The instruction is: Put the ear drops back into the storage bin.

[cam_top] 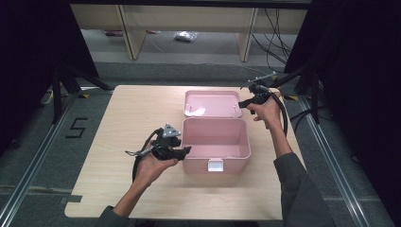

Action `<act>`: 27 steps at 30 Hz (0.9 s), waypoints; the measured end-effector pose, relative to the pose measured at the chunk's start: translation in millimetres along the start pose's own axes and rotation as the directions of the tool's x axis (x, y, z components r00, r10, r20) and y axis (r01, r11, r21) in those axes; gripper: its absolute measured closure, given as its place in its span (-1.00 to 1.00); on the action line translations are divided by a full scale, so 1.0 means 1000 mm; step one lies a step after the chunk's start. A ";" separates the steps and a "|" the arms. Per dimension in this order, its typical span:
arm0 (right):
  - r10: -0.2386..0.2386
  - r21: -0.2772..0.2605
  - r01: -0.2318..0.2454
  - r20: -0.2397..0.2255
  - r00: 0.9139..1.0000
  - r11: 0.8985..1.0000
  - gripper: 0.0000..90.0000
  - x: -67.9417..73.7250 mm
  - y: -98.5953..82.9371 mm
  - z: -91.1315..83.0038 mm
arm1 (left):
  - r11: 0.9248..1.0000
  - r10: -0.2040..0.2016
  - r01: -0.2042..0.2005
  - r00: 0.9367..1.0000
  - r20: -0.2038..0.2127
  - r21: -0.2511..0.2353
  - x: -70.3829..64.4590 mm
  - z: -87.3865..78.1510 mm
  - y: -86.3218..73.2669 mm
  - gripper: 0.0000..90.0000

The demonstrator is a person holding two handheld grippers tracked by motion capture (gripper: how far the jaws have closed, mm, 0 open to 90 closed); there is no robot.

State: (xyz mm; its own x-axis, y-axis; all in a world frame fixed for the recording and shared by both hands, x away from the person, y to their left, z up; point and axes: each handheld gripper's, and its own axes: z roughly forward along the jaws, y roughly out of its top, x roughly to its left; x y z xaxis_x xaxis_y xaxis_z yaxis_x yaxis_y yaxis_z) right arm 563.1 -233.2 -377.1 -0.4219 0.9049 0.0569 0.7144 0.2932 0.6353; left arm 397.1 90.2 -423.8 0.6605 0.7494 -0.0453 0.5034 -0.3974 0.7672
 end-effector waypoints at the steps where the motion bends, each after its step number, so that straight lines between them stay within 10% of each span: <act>1: 0.010 0.004 -0.010 0.000 1.000 1.000 0.12 0.001 0.002 0.001 | 1.000 -0.001 0.001 1.000 0.000 0.000 0.000 0.000 0.000 0.19; 16: 0.042 0.013 -0.042 0.009 0.999 0.999 0.13 -0.002 0.007 0.009 | 1.000 -0.023 0.024 1.000 0.010 -0.016 0.005 -0.001 0.003 0.11; 27: 0.051 0.014 -0.052 0.028 0.998 0.999 0.13 -0.003 0.009 0.012 | 0.998 -0.060 0.060 0.998 -0.036 -0.020 0.033 0.009 0.027 0.03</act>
State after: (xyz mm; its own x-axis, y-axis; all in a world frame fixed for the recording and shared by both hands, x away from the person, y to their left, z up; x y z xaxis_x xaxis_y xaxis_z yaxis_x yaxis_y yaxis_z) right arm 577.7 -230.0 -380.4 -0.3690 0.9270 0.0678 0.7428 0.2503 0.6210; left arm 437.5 98.8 -410.4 0.6088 0.7904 -0.0686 0.5308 -0.3416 0.7756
